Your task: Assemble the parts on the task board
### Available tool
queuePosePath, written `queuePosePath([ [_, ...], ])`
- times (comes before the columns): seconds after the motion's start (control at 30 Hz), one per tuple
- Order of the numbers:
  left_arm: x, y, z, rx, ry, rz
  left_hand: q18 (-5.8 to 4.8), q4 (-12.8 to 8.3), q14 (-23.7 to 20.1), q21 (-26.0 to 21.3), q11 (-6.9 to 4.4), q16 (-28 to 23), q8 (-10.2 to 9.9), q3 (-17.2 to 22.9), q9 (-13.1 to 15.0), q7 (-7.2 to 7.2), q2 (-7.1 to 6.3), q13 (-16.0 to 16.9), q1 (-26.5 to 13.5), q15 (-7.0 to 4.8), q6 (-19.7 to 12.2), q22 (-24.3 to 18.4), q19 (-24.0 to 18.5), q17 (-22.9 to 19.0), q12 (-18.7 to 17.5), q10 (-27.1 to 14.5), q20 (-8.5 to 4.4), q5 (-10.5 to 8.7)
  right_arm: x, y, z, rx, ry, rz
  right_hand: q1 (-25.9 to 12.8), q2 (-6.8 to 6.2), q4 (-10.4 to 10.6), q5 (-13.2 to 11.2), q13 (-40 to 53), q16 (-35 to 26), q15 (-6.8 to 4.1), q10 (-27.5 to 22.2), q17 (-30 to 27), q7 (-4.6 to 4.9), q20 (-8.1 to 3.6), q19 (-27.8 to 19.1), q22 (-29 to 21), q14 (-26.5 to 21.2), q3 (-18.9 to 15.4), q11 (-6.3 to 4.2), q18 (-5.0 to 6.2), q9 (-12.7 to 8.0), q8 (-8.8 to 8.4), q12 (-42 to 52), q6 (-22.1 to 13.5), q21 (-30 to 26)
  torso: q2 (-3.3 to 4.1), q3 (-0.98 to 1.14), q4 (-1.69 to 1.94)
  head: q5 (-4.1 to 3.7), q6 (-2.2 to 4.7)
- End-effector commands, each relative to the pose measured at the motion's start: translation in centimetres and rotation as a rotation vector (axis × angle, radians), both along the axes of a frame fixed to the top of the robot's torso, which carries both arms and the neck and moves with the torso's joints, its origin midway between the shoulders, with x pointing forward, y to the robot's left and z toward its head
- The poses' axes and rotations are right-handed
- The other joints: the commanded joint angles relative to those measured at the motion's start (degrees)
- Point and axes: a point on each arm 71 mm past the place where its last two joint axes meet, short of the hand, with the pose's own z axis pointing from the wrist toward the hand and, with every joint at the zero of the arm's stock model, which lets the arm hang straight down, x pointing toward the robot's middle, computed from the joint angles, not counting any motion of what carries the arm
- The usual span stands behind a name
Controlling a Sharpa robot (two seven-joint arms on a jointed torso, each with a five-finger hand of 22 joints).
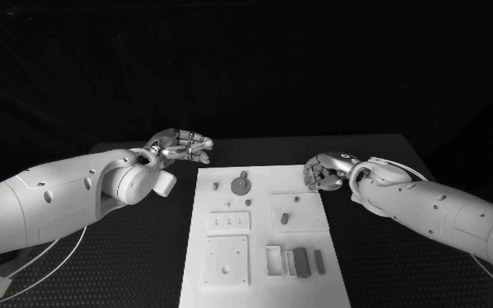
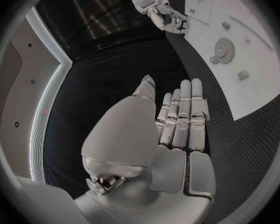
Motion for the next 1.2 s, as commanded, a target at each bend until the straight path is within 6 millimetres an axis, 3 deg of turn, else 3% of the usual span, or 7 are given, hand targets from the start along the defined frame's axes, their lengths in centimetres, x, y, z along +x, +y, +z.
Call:
queuePosePath([
  [0.03,-0.07,-0.3,0.08,-0.005,-0.004,-0.021,0.93,-0.1,0.3,-0.4,0.29,-0.3,-0.3,-0.3,-0.1,1.57,0.08,0.0,-0.5,0.02,-0.2,0.1,0.4,0.1,-0.4,0.1,-0.1,0.16,-0.09,0.24,-0.5,-0.019,0.016,0.006,-0.3,0.66,0.1,0.4,3.5,0.2,-0.42,0.1,0.3,-0.54,-0.41,0.5,1.2,0.2,-0.7,-0.54,3.27,0.1,0.14,4.1,0.3,0.6,0.05,0.06,0.03,0.05,-0.07],
  [0.17,-0.11,-0.29,0.09,-0.006,-0.003,-0.023,0.93,-0.1,0.3,-0.4,0.29,-0.3,-0.3,-0.3,-0.1,1.56,0.08,0.0,-0.5,0.02,-0.2,0.1,0.4,0.1,-0.4,0.1,-0.1,0.17,-0.18,0.39,-0.9,-0.024,0.016,0.005,-0.7,0.97,0.3,0.1,12.0,1.6,-0.34,-4.5,1.6,-0.01,-0.84,0.6,1.2,0.1,-0.5,-0.25,3.27,0.1,0.1,12.8,0.9,1.7,0.11,0.1,0.12,0.23,-0.18],
  [0.37,-0.13,-0.16,0.09,-0.005,-0.003,-0.02,0.93,-0.1,0.3,-0.4,0.29,-0.4,-0.3,-0.3,-0.1,1.55,0.06,0.0,-0.5,0.02,-0.2,0.1,0.4,0.1,-0.4,0.1,-0.1,0.16,-0.16,0.11,-0.95,-0.034,0.011,-0.005,-0.8,1.45,0.4,0.2,14.2,2.1,-0.47,-4.8,2.1,-0.22,-0.99,0.6,1.2,0.2,-0.3,-0.42,3.27,0.6,0.54,15.6,1.9,2.4,0.18,0.09,0.21,0.25,-0.35],
  [0.63,-0.07,-0.28,0.08,-0.005,-0.003,-0.022,0.93,-0.1,0.4,-0.4,0.29,-0.4,-0.3,-0.3,-0.1,1.54,0.06,0.0,-0.5,0.02,-0.2,0.1,0.4,0.2,-0.4,0.1,-0.1,0.17,-0.14,-0.12,-0.96,-0.037,0.012,-0.013,-0.9,1.68,0.4,0.2,15.0,2.3,-0.54,-5.0,2.3,-0.3,-1.07,0.6,1.2,0.2,-0.3,-0.5,3.27,0.7,0.59,16.7,2.1,2.7,0.18,0.07,-0.08,0.29,-0.55],
  [0.97,-0.03,-0.3,0.08,-0.005,-0.004,-0.022,0.93,-0.1,0.4,-0.4,0.29,-0.5,-0.3,-0.3,-0.1,1.53,0.07,0.0,-0.5,0.02,-0.2,0.1,0.4,0.2,-0.4,0.1,-0.1,0.16,-0.06,-0.29,-0.89,-0.036,0.001,-0.023,-1.2,2.31,0.7,0.2,15.8,2.5,-0.63,-5.1,2.6,-0.42,-1.18,0.6,1.2,0.3,-0.2,-0.6,3.27,1.0,0.79,17.8,2.6,3.1,0.06,0.12,0.15,-0.16,-0.65],
  [1.2,-0.05,-0.32,0.08,-0.005,-0.004,-0.022,0.93,-0.1,0.4,-0.5,0.3,-0.5,-0.3,-0.2,-0.1,1.53,0.08,0.0,-0.5,0.02,-0.2,0.1,0.4,0.2,-0.4,0.1,-0.1,0.16,-0.06,-0.01,-0.89,-0.032,0.001,-0.019,-1.4,2.78,0.8,0.2,16.0,2.6,-0.96,-5.0,2.8,-0.8,-1.24,0.5,1.2,0.3,-0.2,-0.96,3.27,1.5,1.42,18.3,3.8,3.4,0.06,0.12,0.07,-0.23,-0.57],
])
